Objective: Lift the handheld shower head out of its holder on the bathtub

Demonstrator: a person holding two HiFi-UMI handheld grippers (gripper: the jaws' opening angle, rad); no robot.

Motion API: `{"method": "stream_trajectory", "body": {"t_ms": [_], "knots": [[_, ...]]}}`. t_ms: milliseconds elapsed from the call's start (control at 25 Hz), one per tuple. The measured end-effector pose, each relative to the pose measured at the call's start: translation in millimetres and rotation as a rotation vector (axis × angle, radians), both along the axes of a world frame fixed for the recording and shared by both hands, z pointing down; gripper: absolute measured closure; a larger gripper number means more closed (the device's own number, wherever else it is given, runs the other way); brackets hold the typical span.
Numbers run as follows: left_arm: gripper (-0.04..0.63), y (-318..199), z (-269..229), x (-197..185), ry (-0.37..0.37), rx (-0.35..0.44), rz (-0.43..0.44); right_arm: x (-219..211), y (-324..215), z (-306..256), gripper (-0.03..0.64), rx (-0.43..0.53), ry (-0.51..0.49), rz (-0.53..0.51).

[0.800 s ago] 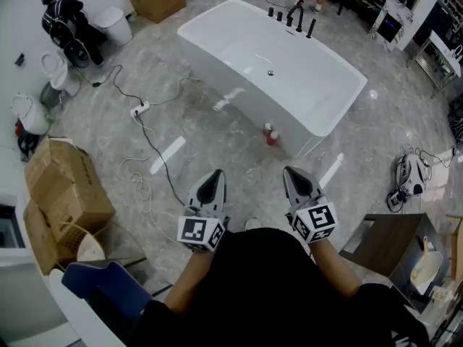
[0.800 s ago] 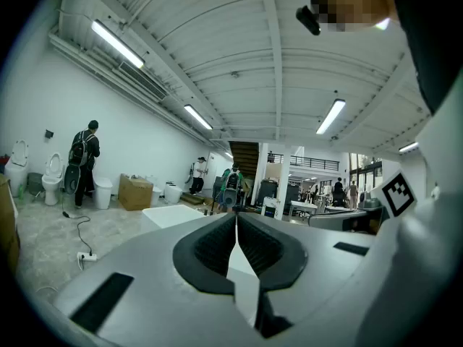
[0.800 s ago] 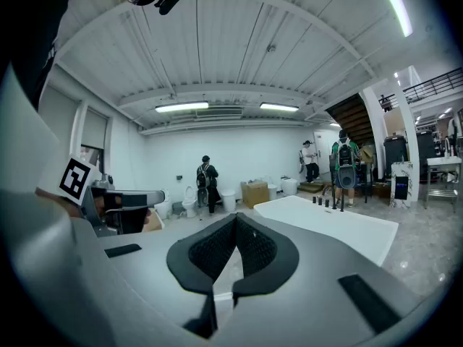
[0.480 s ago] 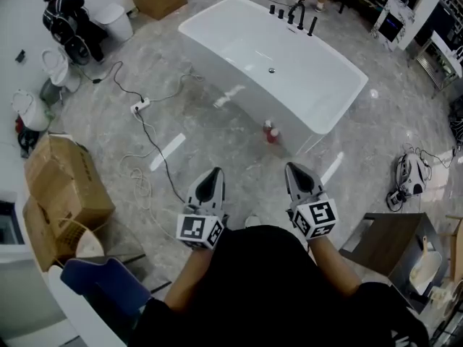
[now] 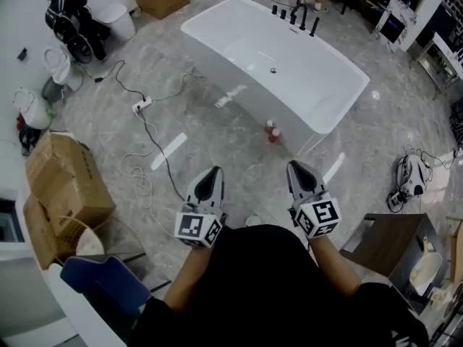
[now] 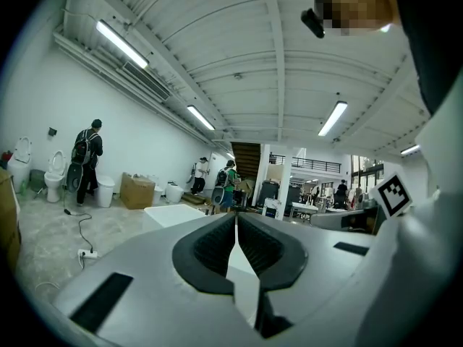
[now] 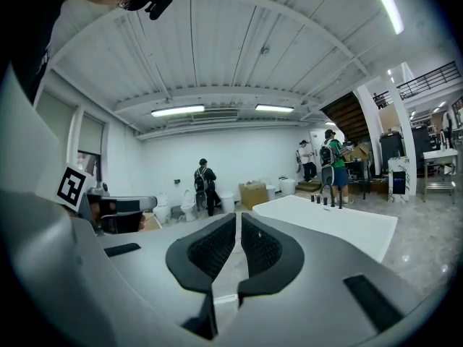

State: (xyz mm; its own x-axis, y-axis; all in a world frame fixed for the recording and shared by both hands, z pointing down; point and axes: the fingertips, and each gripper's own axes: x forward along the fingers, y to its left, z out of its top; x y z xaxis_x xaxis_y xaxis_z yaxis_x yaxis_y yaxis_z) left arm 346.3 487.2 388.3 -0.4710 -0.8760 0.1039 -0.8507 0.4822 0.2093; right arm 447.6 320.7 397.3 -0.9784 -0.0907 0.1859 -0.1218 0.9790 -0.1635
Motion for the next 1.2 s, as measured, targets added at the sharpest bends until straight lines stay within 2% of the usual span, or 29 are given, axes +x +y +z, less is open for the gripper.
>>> {"method": "stream_trajectory", "body": {"t_ms": [120,160,280,360,440,600,880,1200], "knots": [[0.586,-1.7,1.7,2.2,-0.021,-0.016,0.023,-0.6,3.3,4.6,0.611,0.002,0.023,-0.030],[0.580,-1.5,2.1,1.5,-0.007,-0.003,0.024,-0.7,5.1,6.3,0.585,0.002,0.032,-0.042],[0.403,2.8,3.4,-6.5,0.082,0.070,-0.001,-0.2,8.1,7.6,0.484,-0.001,0.042,-0.055],[0.347,3.8,7.0,-8.4,0.082,0.050,-0.004,0.6,7.1,8.2,0.418,-0.001,0.050,-0.047],[0.322,3.4,11.6,-6.8,0.071,0.020,0.003,1.5,6.0,12.4,0.395,-0.001,0.072,-0.047],[0.313,2.3,17.7,-0.9,0.067,-0.001,0.012,3.7,3.5,18.6,0.391,-0.015,0.090,-0.051],[0.313,13.7,24.2,-0.1,0.066,-0.033,-0.026,6.0,-1.2,29.1,0.391,-0.056,0.081,-0.056],[0.313,41.2,32.4,-19.7,0.086,-0.066,-0.096,-20.6,5.0,39.0,0.391,-0.088,0.089,-0.092]]}}
